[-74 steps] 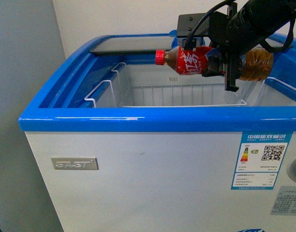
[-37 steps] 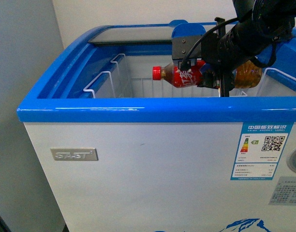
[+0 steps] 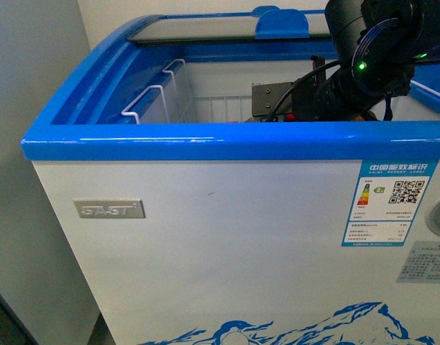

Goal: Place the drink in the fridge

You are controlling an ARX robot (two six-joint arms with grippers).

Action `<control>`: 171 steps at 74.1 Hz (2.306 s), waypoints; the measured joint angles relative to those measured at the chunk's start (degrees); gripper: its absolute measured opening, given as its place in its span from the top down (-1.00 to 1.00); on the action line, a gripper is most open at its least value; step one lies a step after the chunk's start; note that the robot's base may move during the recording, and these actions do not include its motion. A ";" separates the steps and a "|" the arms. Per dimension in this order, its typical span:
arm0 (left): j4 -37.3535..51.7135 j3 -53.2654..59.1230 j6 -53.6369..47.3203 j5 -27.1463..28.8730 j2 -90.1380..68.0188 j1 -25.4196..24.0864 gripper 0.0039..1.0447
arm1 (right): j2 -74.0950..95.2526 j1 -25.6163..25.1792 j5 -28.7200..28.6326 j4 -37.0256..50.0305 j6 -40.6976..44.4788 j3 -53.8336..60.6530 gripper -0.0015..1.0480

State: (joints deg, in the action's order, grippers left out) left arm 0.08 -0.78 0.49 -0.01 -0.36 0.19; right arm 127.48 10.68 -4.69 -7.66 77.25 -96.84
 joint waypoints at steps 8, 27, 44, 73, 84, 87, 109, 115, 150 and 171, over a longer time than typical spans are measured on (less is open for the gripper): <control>0.00 0.00 -0.02 0.00 0.00 0.00 0.28 | 1.55 0.11 0.04 0.63 -0.85 0.00 0.29; 0.00 0.00 -0.02 0.00 0.00 0.00 -0.50 | 4.50 0.59 0.02 2.56 -3.08 0.37 0.29; 0.00 0.00 -0.11 0.00 0.00 0.00 -0.85 | 4.50 0.70 0.04 5.38 -4.50 1.49 0.29; 0.00 0.00 -0.11 0.00 0.00 0.00 -0.85 | 3.06 0.83 -1.20 4.31 -7.63 2.36 -0.78; 0.00 0.00 -0.11 -0.02 0.00 0.00 -0.85 | -2.03 1.51 -2.16 5.42 -9.88 6.29 -0.86; 0.00 0.00 -0.11 -0.02 0.00 0.00 -0.85 | -3.65 1.66 -1.92 6.16 -10.38 7.30 -0.86; 0.00 0.00 -0.17 0.00 0.00 0.00 -0.85 | -29.46 0.57 -1.46 15.80 -25.79 22.38 -0.86; 0.00 0.00 -0.20 0.00 0.00 0.00 -0.85 | -39.50 -0.85 2.47 16.50 -35.98 26.93 -0.86; 0.00 0.00 -0.22 0.00 0.00 0.00 -0.85 | -86.73 -5.20 9.62 10.40 -73.72 55.28 -0.39; 0.00 0.00 -0.22 -0.02 0.00 0.00 -0.85 | -93.46 -10.56 4.90 17.27 -76.43 73.85 0.53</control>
State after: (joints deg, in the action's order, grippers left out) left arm 0.08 -0.78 0.27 -0.03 -0.36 0.19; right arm 34.02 0.12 0.21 9.61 0.82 -22.98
